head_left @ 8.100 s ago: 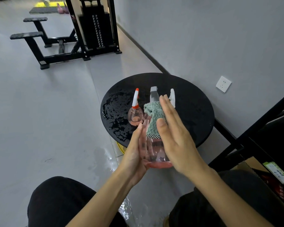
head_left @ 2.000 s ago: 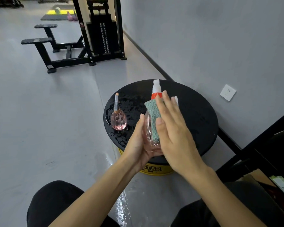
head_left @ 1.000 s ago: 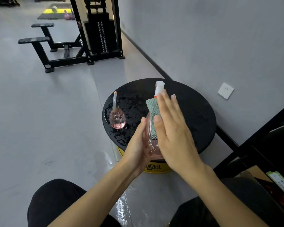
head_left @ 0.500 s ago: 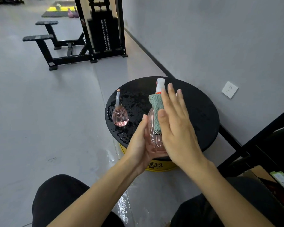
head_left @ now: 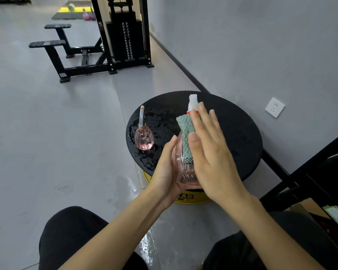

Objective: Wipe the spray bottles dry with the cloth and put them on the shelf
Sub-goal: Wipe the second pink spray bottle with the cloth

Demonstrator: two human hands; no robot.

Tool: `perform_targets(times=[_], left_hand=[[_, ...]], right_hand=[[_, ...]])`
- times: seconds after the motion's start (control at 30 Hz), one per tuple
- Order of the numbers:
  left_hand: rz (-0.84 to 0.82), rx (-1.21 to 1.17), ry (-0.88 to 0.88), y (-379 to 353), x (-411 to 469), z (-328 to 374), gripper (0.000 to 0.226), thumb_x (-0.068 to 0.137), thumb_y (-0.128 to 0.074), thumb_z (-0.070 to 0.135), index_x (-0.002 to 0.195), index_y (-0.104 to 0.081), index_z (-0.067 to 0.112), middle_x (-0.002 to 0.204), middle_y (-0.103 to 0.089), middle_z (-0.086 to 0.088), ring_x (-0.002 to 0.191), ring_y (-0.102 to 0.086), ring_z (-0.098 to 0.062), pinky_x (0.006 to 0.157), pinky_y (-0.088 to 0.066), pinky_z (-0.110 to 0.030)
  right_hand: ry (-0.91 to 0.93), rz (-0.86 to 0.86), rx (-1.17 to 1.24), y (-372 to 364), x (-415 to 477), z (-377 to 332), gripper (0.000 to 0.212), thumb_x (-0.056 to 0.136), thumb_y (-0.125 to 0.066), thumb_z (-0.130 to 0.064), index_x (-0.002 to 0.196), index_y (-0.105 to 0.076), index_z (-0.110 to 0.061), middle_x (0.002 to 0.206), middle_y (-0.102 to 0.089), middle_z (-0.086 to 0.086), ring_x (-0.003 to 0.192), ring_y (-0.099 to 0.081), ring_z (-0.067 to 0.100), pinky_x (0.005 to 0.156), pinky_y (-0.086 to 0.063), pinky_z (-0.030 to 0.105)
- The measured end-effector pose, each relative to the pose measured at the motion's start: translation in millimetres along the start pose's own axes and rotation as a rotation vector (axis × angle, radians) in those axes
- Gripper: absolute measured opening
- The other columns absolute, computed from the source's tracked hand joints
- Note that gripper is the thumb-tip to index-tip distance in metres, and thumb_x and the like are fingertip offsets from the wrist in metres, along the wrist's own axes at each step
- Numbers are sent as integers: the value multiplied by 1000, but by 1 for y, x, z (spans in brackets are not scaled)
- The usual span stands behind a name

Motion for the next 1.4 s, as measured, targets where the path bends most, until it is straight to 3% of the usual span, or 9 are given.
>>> perform_targets(times=[0.1, 0.2, 0.27, 0.43, 0.53, 0.77, 1.0, 1.2, 1.4], left_hand=[[1, -42, -54, 2, 1, 8, 46, 95, -36, 52, 99, -71, 22, 84, -75, 1, 73, -72, -11, 55, -55, -23], [52, -48, -86, 7, 1, 14, 57, 90, -41, 55, 117, -67, 12, 112, -71, -11, 104, -68, -22, 86, -54, -31], [81, -33, -76, 9, 1, 12, 60, 92, -40, 55, 126, -62, 12, 123, -67, -13, 114, -63, -23, 93, -51, -33], [-16, -7, -6, -1, -2, 4, 50, 98, -26, 58, 101, -74, 41, 109, -73, 8, 96, -71, -12, 67, -58, -32], [-43, -27, 2, -5, -3, 1, 47, 98, -26, 58, 109, -69, 43, 111, -73, 8, 92, -72, -14, 63, -57, -34], [12, -42, -42, 3, -1, 8, 60, 90, -37, 57, 119, -64, 12, 113, -71, -11, 103, -69, -19, 80, -57, -27], [-66, -8, 4, -8, -8, 2, 49, 99, -27, 54, 96, -75, 43, 105, -74, 4, 94, -71, -14, 69, -58, -41], [-55, -92, -40, -9, -4, 6, 51, 96, -32, 54, 92, -78, 33, 97, -76, 2, 85, -73, -13, 62, -58, -30], [5, -49, -29, -3, -2, 6, 55, 93, -36, 55, 124, -63, 19, 122, -68, -7, 111, -66, -17, 82, -56, -27]], right_hand=[[46, -41, -29, -7, -18, -9, 54, 103, -20, -39, 155, -10, -27, 161, 0, -18, 148, 9, 3, 122, -11, 42], [69, -66, -69, -14, -39, -14, 55, 103, -20, -36, 155, -6, -27, 161, 5, -18, 148, 10, 6, 120, -15, 49], [56, -65, -81, -14, -41, -12, 55, 103, -19, -37, 154, -4, -28, 161, 7, -20, 148, 12, 5, 120, -14, 48], [14, 8, -50, 2, -11, -5, 56, 101, -18, -41, 154, -7, -28, 161, 3, -18, 146, 13, -1, 121, -2, 30], [2, 33, -63, 8, -4, -2, 57, 100, -17, -43, 154, -8, -27, 162, 2, -15, 146, 12, 0, 120, -1, 23], [51, -15, -177, -13, -51, -13, 55, 102, -16, -39, 154, 0, -29, 162, 7, -16, 149, 11, 9, 119, -9, 34], [-42, 23, -25, 5, -2, 1, 54, 102, -20, -39, 154, -9, -30, 161, 2, -17, 146, 13, 0, 118, 3, 17], [-11, -1, -98, -1, -20, -9, 56, 101, -15, -44, 154, -4, -30, 161, 5, -18, 146, 13, 0, 121, -4, 32], [-16, -25, -177, -8, -41, -12, 57, 99, -14, -44, 152, 3, -33, 161, 10, -19, 147, 15, 3, 121, -10, 43]])
Point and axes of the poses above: each hand's wrist, its own x-axis towards the middle knuckle, its own y-axis out of the back of the hand, z = x × y, the point moved 6 cm from there along x, towards the middle knuckle
